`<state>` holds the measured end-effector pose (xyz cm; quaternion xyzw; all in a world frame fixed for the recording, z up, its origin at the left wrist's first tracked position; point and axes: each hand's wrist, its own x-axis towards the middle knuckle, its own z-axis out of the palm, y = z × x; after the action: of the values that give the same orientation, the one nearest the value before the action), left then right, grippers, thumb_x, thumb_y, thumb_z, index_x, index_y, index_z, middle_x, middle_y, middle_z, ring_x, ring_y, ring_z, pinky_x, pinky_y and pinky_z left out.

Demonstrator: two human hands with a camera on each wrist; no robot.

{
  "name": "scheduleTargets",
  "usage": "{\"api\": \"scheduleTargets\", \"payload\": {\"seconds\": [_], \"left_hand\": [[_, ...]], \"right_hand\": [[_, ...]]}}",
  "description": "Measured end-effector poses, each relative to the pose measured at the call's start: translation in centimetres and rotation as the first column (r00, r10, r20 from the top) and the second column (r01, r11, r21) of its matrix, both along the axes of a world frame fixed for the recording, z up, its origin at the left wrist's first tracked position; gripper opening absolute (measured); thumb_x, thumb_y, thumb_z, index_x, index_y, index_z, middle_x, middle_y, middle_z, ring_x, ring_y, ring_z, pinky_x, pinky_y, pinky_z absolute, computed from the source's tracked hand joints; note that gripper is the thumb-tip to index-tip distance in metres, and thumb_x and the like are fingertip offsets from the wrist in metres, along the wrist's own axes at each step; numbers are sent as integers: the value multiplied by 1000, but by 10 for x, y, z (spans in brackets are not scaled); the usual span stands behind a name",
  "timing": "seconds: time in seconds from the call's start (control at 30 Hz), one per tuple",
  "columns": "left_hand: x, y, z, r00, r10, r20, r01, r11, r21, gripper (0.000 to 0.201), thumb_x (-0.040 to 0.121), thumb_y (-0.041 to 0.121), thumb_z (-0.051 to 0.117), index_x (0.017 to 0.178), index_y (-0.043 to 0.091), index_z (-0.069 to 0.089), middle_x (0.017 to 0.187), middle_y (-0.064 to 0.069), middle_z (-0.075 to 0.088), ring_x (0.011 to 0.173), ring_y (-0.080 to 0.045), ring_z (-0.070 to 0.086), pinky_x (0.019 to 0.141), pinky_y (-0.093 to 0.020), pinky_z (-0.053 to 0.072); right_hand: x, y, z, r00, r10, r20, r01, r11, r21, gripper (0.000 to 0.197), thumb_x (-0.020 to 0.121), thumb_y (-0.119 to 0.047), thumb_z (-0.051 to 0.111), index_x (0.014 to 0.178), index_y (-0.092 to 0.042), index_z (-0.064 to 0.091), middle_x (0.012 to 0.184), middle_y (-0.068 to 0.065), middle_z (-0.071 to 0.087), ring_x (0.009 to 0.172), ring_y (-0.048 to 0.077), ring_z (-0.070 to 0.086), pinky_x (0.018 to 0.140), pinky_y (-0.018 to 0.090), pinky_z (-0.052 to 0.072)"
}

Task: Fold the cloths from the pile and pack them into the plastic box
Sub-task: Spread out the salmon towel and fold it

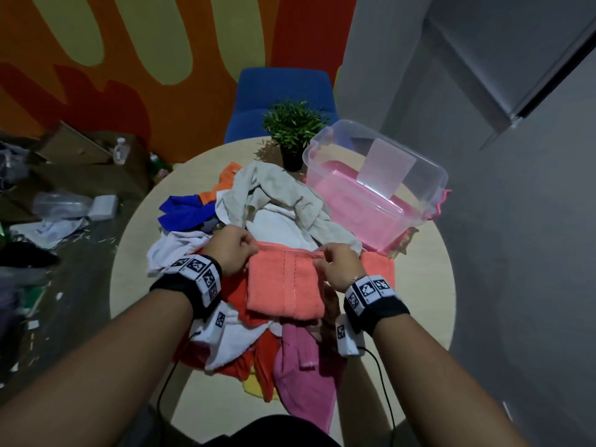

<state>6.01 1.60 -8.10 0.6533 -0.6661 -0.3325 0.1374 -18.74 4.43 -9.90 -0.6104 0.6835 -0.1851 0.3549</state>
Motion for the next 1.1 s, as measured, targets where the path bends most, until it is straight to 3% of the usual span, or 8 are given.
{"api": "scheduleTargets", "payload": {"seconds": [0.33,0.43,0.5,0.6,0.73,0.9,1.0,1.1], "left_hand": [[-11,-9,-16,988,155,25,-145,959,-242,21,85,14,76,105,13,71,100,-7,71,94,-23,66,86,-34,53],[-25,8,-5,974,-225,10,225,972,-61,16,77,29,84,84,20,73,83,7,69,76,-9,65,75,-32,57],[-35,21,-6,839,-530,124,504,842,192,35,64,43,89,86,23,70,81,10,66,76,-11,61,67,-28,51],[-38,30,-23,679,-628,381,577,777,251,36,66,43,84,93,27,67,94,6,66,90,-19,60,72,-29,48],[-36,31,-21,704,-630,330,602,775,195,12,79,29,73,87,20,70,89,-1,69,85,-21,62,69,-28,45],[-29,29,-4,742,-649,165,626,760,175,16,81,29,75,82,23,60,72,10,56,70,-13,53,54,-16,32],[-30,43,-14,678,-714,176,666,698,264,41,74,38,80,101,23,54,89,6,56,80,-14,53,64,-25,38],[-31,46,-25,685,-673,279,649,738,186,25,83,20,66,107,18,58,105,-6,65,98,-27,61,71,-27,36]], "right_hand": [[8,-20,-11,995,-74,-64,72,997,-32,31,84,-15,75,114,-15,65,113,4,66,100,18,62,92,30,48],[3,6,-17,993,118,13,-118,993,17,28,68,-22,88,85,-19,67,91,-4,63,77,8,57,75,28,48],[5,24,-28,956,285,-69,-279,957,85,46,59,-34,92,96,-24,67,101,-6,58,89,11,52,81,31,45],[10,43,-46,851,423,-311,-401,906,134,64,60,-43,85,117,-32,57,125,-7,44,111,20,38,93,38,37],[7,48,-45,863,381,-333,-408,913,-12,29,76,-32,68,104,-26,64,120,-6,54,114,24,42,95,38,38],[-1,50,-31,939,331,-97,-336,941,-41,16,66,-31,61,76,-18,63,79,3,63,80,22,56,75,38,48],[-2,54,-28,935,350,-66,-346,937,54,13,74,-24,65,78,-13,59,76,7,65,72,24,58,67,39,50],[-4,59,-34,963,268,-25,-266,962,63,8,80,-16,65,83,-14,58,82,10,66,76,25,58,65,32,42]]}}
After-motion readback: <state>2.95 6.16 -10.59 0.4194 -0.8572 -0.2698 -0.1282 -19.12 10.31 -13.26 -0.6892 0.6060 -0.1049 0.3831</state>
